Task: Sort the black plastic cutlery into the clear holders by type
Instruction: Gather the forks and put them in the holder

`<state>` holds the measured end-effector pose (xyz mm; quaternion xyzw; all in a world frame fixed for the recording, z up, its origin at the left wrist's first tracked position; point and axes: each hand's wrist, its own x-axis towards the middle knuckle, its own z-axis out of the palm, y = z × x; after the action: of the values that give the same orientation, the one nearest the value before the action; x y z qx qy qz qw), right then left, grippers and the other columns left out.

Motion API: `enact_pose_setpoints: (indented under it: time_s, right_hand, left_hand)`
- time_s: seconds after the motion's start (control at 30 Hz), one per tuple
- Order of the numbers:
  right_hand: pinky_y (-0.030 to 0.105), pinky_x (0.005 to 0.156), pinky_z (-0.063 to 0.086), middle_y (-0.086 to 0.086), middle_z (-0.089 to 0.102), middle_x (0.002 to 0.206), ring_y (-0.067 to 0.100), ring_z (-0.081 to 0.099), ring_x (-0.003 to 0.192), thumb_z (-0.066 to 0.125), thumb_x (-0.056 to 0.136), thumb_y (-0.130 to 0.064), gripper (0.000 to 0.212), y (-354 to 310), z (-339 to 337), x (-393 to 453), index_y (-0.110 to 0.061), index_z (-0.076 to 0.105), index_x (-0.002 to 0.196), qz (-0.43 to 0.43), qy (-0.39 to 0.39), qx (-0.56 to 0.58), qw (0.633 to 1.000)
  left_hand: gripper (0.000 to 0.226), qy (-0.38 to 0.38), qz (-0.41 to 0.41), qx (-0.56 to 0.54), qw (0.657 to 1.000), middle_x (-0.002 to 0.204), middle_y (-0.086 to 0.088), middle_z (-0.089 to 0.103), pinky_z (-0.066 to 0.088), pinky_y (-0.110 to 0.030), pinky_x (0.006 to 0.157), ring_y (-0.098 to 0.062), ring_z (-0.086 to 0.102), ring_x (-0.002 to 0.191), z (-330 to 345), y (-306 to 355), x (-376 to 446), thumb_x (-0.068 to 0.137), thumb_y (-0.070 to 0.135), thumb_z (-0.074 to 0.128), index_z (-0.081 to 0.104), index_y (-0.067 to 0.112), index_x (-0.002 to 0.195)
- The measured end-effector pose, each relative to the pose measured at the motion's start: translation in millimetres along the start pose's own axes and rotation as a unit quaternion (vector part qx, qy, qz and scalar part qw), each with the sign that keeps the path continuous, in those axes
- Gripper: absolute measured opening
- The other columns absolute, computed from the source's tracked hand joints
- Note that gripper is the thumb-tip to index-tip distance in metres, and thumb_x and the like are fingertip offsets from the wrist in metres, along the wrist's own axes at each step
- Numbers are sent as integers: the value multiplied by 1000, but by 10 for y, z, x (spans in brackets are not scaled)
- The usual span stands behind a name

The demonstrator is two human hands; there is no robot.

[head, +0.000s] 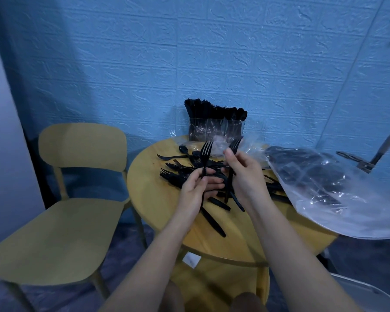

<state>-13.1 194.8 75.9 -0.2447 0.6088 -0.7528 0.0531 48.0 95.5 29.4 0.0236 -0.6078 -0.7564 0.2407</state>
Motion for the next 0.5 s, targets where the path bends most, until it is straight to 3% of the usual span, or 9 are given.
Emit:
enact_pose_setpoints:
  time_s: [0.1,0.17,0.23,0.33,0.4,0.5]
  right_hand:
    - [35,77,52,7,70,84,24,66,83,64,88,-32,24,11,110,71,-8,70,88,27,-7,-6,1000]
    - [40,92,51,5,73,93,24,67,97,65,87,-35,24,22,161,126,-14,74,96,46,-2,-5,999]
    - [43,95,49,3,73,94,25,66,98,66,85,-37,29,56,208,179,-14,73,101,65,-13,1,998]
    - [30,77,53,-5,69,81,14,63,80,69,85,-29,14,91,288,233,-16,70,90,60,-34,-20,997]
    - [17,62,50,-2,68,83,10,61,73,70,84,-25,15,87,350,272,-13,63,88,39,-33,-51,997]
    - [13,59,43,-6,56,71,6,52,66,71,84,-24,18,93,432,399,-17,56,77,-19,-64,-124,990]
  left_hand:
    - [21,-7,-17,-11,1000,84,-4,70,55,-26,73,-15,68,78,-35,12,-29,101,9,37,57,15,104]
    - [21,-14,-39,-30,999,84,-4,70,54,-26,72,-16,67,79,-66,14,-39,102,10,37,58,14,107]
    - [22,-13,-47,-41,998,80,-3,69,53,-25,68,-15,65,76,-80,23,-44,102,10,36,57,13,107]
    - [22,-9,-41,-44,998,81,-3,66,53,-24,65,-17,63,74,-76,53,-58,103,10,35,57,14,105]
    - [22,1,-43,-51,998,79,-3,67,52,-24,61,-15,64,65,-78,81,-74,103,13,34,55,12,110]
    - [22,29,-35,-62,997,71,-2,56,36,-19,42,-9,46,44,-117,103,-56,104,15,32,53,11,106]
